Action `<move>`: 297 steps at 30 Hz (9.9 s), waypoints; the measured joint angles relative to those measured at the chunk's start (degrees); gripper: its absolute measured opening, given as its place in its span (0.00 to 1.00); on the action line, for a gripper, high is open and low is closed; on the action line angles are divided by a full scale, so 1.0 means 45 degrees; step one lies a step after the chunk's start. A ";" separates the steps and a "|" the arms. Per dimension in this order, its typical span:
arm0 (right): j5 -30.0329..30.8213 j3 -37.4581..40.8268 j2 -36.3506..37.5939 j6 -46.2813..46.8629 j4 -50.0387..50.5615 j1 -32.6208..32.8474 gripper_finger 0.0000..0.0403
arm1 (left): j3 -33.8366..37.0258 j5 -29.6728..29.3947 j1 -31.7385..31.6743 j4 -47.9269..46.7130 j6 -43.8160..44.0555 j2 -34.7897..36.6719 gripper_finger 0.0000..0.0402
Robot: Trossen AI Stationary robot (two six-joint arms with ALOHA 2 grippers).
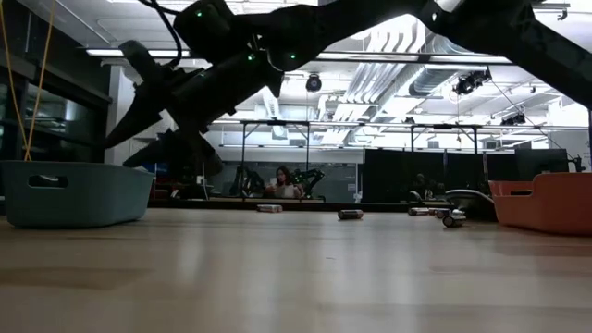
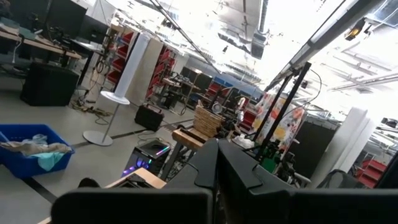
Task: Sort batteries
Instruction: Put the silver battery in the blue bin, then put the silver battery into the blue bin
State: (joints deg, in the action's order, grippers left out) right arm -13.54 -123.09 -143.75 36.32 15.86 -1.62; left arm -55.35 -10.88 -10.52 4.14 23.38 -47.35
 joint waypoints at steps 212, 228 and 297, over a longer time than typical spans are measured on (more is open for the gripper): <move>0.4668 -0.0578 1.1373 -0.2988 1.3245 -0.6135 0.00 | -1.0802 0.1596 -0.2363 -1.1128 -0.0602 -1.8486 0.45; 0.4658 -0.0578 1.1373 -0.2542 1.3332 -0.6126 0.00 | -1.1171 0.3621 -0.6219 -1.1904 -0.5548 -1.7332 0.45; 0.0440 1.0743 1.1087 -0.5880 1.1882 -0.3802 0.26 | -0.5484 0.8308 -0.5220 -0.8576 -0.5509 -0.8703 0.00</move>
State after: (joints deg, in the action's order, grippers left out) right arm -11.56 -74.74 -93.86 9.86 69.33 -18.73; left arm -80.03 26.50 -34.01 -34.46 -1.42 -86.52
